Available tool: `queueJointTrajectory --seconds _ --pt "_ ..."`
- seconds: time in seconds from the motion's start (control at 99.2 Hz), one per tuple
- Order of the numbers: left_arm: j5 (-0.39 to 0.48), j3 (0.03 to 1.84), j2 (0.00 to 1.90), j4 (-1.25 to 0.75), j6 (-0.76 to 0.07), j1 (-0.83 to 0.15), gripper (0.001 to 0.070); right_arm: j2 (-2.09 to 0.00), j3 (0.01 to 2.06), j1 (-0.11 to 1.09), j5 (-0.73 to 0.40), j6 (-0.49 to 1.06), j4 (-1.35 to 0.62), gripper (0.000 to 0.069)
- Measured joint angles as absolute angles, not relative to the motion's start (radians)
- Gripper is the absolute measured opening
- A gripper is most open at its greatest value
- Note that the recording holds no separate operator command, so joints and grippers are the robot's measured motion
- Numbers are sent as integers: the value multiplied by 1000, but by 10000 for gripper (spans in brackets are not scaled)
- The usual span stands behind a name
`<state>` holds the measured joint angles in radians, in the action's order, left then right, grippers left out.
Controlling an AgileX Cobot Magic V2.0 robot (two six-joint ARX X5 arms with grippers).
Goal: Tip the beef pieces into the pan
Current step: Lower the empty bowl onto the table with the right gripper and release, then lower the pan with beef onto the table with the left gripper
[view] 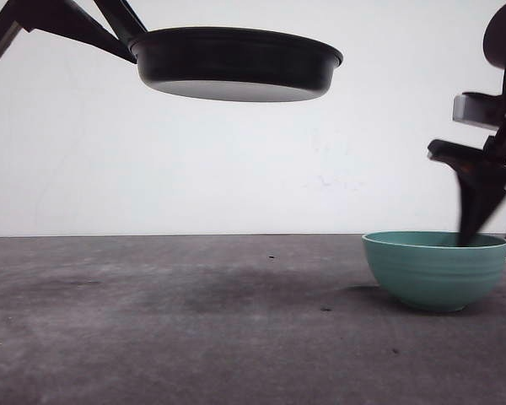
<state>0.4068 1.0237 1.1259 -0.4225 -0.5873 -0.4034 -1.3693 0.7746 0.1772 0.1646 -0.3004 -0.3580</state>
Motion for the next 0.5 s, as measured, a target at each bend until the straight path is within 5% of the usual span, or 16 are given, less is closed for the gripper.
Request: queueJointTrajectory --seconds 0.111,0.252,0.303,0.444,0.504 --pt "410 1024 1135 -411 -582 -401 59 -1298 778 177 207 -339 -323 650" --pt "438 1026 1208 -389 -561 -370 59 -1156 848 178 210 -382 -335 677" --pt "445 1026 1251 -385 -550 -357 59 -1093 890 181 215 -395 -349 599" --pt "453 1026 1386 -362 -505 -340 59 -893 997 214 235 -387 -402 171" --pt "480 1026 1441 -330 -494 -341 59 -827 1030 228 236 -374 -439 74"
